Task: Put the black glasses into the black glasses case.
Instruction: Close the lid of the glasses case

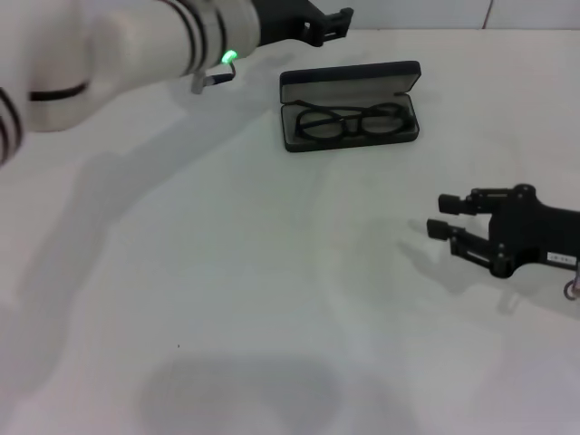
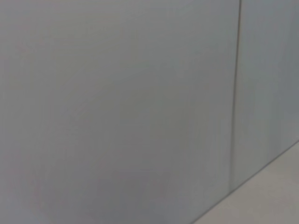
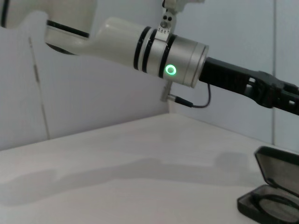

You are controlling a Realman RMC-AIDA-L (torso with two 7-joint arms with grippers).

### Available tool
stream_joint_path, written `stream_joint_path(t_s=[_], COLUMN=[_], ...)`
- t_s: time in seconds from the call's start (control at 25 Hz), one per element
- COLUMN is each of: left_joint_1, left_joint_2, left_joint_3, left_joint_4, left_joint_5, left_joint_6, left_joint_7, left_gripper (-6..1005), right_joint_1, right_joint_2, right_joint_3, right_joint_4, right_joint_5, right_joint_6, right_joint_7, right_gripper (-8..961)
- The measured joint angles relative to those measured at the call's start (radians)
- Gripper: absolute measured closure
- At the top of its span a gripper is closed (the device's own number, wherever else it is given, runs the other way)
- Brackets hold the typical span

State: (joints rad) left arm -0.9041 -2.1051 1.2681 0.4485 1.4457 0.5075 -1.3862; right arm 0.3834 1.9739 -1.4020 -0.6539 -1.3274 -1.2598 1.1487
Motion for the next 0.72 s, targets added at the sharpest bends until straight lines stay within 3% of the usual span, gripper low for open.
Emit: stream_joint_path(t_s=[0.08, 0.12, 0.16, 0.28, 0.4, 0.72], left_joint_1=[-0.012, -0.027, -0.031, -0.037, -0.037, -0.036], left_joint_2=[0.000, 0.000, -0.001, -0.001, -0.001, 0.001], left_joint_3=[0.118, 0.245, 0.291, 0.425, 0.454, 0.504], left_joint_4=[0.000, 0.000, -0.001, 0.001, 0.003, 0.000], left_joint_5=[-0.061, -0.104, -0.115, -0.161, -0.171, -0.168], left_joint_6=[-0.099, -0.195, -0.223, -0.298, -0.311, -0.305], left_joint_7=[0.004, 0.001, -0.001, -0.004, -0.004, -0.005], left_gripper=[310, 310, 310, 311, 311, 312], right_joint_1=[-0.008, -0.017, -0.018, -0.018, -0.015, -0.010], right_joint_2=[0.005, 0.008, 0.009, 0.007, 0.005, 0.003], right_joint_3=[0.003, 0.006, 0.006, 0.007, 0.008, 0.010], right_joint_4=[-0.002, -0.004, -0.004, 0.000, 0.001, 0.002], right_joint_5=[-0.005, -0.010, -0.010, -0.011, -0.011, -0.013], right_joint_6=[0.003, 0.005, 0.005, 0.005, 0.004, 0.006], right_joint_7=[0.000, -0.001, -0.001, -0.001, -0.002, -0.003], right_gripper=[770, 709, 648, 597, 546, 544])
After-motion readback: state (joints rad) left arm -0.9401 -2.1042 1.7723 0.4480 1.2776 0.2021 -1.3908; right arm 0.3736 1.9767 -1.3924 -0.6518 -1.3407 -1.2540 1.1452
